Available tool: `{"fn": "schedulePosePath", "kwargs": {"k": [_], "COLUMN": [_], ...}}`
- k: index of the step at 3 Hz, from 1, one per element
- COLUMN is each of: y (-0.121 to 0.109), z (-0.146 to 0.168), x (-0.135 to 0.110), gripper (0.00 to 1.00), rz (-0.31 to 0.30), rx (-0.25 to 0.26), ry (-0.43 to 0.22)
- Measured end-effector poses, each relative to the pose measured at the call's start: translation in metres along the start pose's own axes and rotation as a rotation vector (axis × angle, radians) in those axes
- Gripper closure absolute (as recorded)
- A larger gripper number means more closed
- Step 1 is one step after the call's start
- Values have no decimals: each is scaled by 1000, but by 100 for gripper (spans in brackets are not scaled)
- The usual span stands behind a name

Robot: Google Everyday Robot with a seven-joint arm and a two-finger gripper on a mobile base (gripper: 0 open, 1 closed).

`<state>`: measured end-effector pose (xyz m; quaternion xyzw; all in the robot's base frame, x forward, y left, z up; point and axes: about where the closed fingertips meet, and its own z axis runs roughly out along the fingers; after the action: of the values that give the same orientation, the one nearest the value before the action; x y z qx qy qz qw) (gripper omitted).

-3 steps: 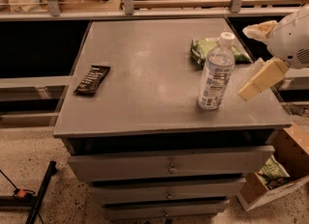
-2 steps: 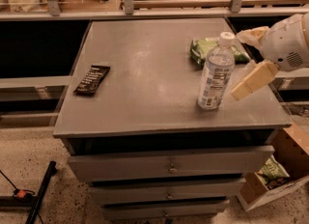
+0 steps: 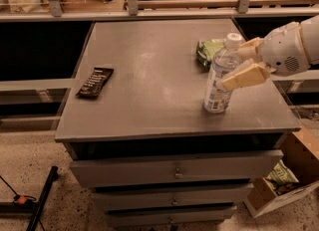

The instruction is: Move blue plastic bottle near rxbar chocolate

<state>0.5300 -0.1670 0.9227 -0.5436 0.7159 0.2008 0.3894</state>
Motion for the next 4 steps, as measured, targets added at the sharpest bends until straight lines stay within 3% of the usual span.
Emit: {"fn": "schedulePosePath", "kwargs": {"k": [1,2,3,4], "y": [1,2,2,1], "z": [8,9,11,18], "x": [-3,-4,-6,-14], "gripper": [64,87,100,100], "rz": [14,11,10,2], "rx": [-36,-38,-41,-38], "ry": [-38,-37,-38,-30]}}
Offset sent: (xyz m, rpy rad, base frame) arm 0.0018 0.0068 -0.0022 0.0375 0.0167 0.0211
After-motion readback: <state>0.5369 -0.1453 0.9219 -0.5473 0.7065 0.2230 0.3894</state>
